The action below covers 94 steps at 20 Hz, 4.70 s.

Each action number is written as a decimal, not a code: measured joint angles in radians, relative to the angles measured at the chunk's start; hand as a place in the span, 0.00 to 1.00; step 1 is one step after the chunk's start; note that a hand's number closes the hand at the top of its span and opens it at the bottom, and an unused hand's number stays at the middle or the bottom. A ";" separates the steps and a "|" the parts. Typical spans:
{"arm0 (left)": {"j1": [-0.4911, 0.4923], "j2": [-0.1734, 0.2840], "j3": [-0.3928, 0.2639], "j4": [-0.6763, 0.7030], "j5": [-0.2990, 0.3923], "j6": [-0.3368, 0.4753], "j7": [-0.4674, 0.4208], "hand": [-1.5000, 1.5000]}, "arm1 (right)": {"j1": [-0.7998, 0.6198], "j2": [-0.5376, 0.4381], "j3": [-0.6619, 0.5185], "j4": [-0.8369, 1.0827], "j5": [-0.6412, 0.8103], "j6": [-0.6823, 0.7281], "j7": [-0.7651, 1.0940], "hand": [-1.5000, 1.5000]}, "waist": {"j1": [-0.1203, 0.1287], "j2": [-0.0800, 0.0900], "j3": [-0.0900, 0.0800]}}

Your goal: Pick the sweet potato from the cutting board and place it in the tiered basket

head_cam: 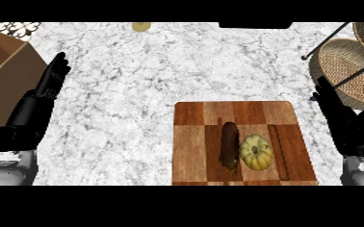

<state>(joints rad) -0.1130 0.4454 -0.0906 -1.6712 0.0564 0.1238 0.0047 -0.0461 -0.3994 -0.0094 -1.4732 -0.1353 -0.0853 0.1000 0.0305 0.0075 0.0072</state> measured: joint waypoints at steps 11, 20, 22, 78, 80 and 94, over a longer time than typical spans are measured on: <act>0.000 -0.187 -0.070 0.048 -0.042 0.121 0.038 0.50 | -0.231 0.119 0.056 -0.172 -0.086 -0.020 0.163 0.00 | -0.032 -0.011 -0.005; -0.026 -0.265 -0.093 0.105 -0.075 0.169 0.040 0.50 | -0.189 0.004 0.066 -0.432 -0.312 0.226 0.353 0.00 | -0.046 -0.012 -0.008; -0.020 -0.268 -0.100 0.102 -0.080 0.171 0.045 0.50 | -0.209 -0.083 0.073 -0.480 -0.285 0.277 0.406 0.00 | -0.046 -0.015 -0.009; -0.030 -0.315 -0.096 0.139 -0.119 0.163 0.025 0.50 | -1.198 -0.097 1.160 -0.248 -0.225 0.481 1.072 0.00 | -0.034 -0.016 -0.009; -0.030 -0.314 -0.093 0.134 -0.117 0.159 0.027 0.50 | -1.197 -0.110 1.181 -0.243 -0.200 0.488 1.053 0.00 | -0.033 -0.015 -0.009; -0.014 -0.310 -0.081 0.089 -0.122 0.151 0.059 0.50 | -1.125 -0.192 1.229 -0.229 -0.084 0.466 1.034 0.00 | -0.036 -0.014 -0.008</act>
<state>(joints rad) -0.1266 0.1356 -0.1711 -1.5817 -0.0658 0.2749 0.0633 -1.1712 -0.5913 1.2200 -1.7019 -0.2193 0.3812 1.1342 -0.0051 -0.0065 -0.0007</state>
